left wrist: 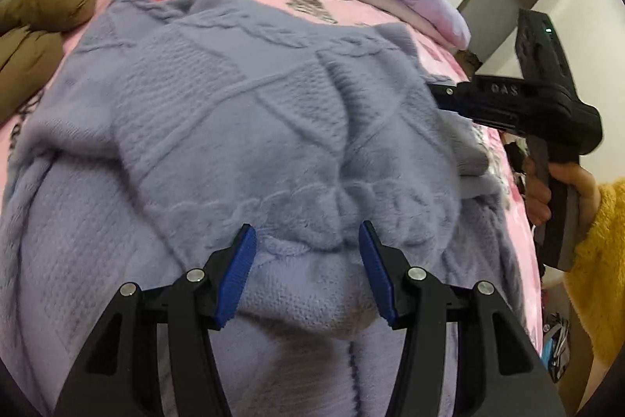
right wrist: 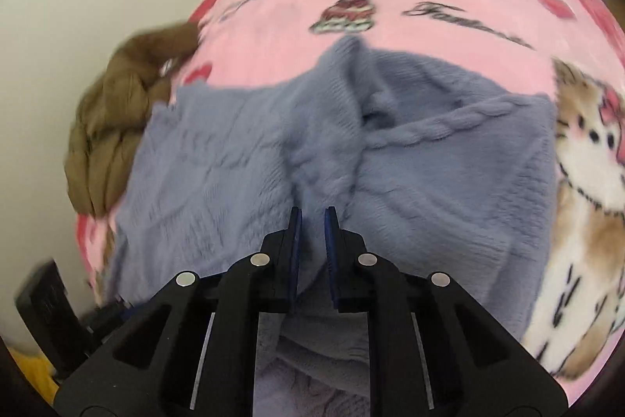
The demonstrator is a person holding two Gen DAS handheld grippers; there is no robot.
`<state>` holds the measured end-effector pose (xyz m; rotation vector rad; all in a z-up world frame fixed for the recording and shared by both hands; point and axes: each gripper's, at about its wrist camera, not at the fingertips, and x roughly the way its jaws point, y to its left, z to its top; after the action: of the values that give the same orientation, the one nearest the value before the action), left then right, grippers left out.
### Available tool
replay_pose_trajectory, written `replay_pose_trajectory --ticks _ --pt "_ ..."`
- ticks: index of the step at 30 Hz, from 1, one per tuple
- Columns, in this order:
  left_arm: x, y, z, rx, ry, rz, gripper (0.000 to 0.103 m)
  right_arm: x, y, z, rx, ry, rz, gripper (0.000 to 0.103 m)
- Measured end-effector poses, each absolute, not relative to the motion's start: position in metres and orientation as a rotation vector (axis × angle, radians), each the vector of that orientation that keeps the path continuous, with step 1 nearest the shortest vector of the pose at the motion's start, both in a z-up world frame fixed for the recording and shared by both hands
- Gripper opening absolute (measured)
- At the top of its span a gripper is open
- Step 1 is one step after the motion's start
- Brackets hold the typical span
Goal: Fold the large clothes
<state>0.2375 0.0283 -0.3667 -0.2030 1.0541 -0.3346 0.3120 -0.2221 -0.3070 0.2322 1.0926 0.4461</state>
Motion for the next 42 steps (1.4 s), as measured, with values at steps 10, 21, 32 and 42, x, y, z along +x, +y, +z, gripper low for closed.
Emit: replay_pose_trajectory --ticks 10,21,32,42 --pt "0.236 0.035 -0.366 -0.15 1.061 -0.345 0.054 0.31 -0.204 -0.313 0.154 1.121 0.405 0.06" --pt "0.235 0.035 -0.368 -0.166 1.07 -0.327 0.054 0.298 -0.192 -0.302 0.029 1.073 0.314 0.054" --pt "0.238 0.034 -0.37 -0.166 1.074 -0.328 0.054 0.309 -0.185 -0.328 0.106 1.183 0.363 0.022" --pt "0.239 0.029 -0.37 -0.135 1.083 -0.324 0.054 0.306 -0.191 -0.313 0.094 1.147 0.373 0.004"
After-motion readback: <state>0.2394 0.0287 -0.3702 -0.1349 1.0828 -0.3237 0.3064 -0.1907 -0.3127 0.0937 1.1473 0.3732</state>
